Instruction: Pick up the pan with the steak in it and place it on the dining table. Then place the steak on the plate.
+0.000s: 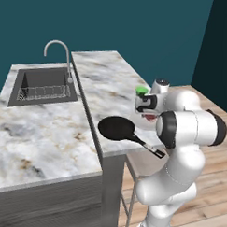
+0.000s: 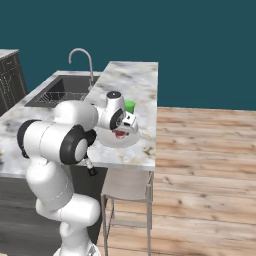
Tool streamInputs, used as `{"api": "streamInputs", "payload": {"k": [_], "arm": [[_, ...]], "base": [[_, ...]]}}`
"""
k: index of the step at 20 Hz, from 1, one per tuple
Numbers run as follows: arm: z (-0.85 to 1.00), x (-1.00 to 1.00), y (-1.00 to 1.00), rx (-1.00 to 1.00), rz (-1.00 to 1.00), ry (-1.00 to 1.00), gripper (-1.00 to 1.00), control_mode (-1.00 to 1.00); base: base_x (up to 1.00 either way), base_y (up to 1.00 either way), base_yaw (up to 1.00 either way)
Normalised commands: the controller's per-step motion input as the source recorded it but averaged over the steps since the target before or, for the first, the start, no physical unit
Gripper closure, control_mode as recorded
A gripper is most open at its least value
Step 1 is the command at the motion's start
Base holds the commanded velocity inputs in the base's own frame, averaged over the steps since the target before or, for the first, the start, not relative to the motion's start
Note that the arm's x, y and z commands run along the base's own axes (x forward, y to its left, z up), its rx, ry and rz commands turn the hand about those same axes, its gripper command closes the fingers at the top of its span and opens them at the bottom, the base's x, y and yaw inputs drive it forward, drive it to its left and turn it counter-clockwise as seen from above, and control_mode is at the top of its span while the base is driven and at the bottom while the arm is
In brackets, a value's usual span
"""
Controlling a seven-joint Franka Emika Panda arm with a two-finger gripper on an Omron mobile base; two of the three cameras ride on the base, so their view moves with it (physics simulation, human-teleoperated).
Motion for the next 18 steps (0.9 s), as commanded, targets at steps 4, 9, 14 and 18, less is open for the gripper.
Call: {"api": "streamInputs", "payload": {"k": [4,9,14,18], "arm": [[0.29,0.0,-0.01,0.01,-0.05,0.0,-1.0,-1.0],[0.43,-0.16,0.0,0.03,-0.02,0.0,-1.0,-1.0],[0.6,-0.59,-0.02,0.04,0.0,0.0,-1.0,-1.0],[0.34,-0.92,-0.11,0.02,0.03,-0.07,-1.0,-1.0]], "base": [[0.0,0.0,0.0],[0.0,0.0,0.0],[0.0,0.0,0.0],[0.0,0.0,0.0]]}}
